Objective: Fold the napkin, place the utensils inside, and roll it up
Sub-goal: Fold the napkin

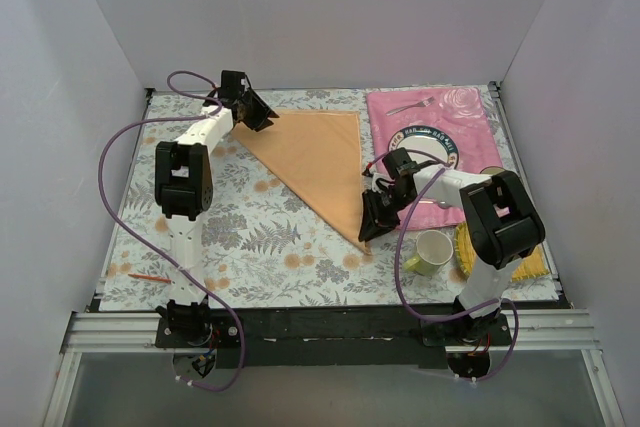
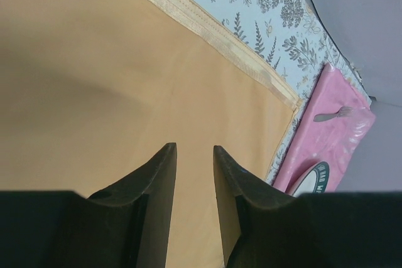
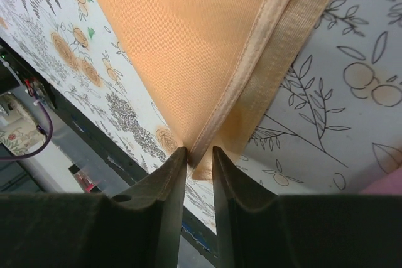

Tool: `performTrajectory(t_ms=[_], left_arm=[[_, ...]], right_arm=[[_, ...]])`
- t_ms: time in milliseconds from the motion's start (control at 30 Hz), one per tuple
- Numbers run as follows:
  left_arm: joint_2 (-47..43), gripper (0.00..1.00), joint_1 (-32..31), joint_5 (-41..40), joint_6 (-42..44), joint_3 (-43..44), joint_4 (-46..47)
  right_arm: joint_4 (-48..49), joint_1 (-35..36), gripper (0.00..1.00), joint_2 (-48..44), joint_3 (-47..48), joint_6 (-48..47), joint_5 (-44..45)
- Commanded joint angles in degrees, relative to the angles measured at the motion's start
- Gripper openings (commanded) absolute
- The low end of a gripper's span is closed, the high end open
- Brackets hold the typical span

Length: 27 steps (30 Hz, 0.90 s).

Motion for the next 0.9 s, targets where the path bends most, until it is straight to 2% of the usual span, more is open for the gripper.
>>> performTrajectory(t_ms=[0, 233, 400, 700, 867], left_arm=[[1.0, 0.29, 1.2, 0.3, 0.0, 2.7, -1.0], [2.2, 0.29, 2.2, 0.0, 0.0, 4.1, -1.1], [2.9, 0.29, 3.3, -1.0, 0.1, 4.6, -1.0], [7.0, 0.29, 6.6, -2.7, 1.2, 7.0, -1.5], [9.4, 0.29, 7.8, -2.9, 2.2, 8.0, -1.1]], right_arm=[[1.0, -1.1, 0.28, 0.7, 2.9, 0.6, -1.3], [-0.3, -1.8, 0.08, 0.4, 2.4, 0.2, -0.5], [-0.5, -1.8, 0.07, -0.3, 1.5, 0.3, 1.0], [-2.3, -1.8, 0.15, 0.4, 3.4, 0.1, 3.6], [-7.8, -1.7, 0.29, -0.2, 6.1, -2.1, 7.6]])
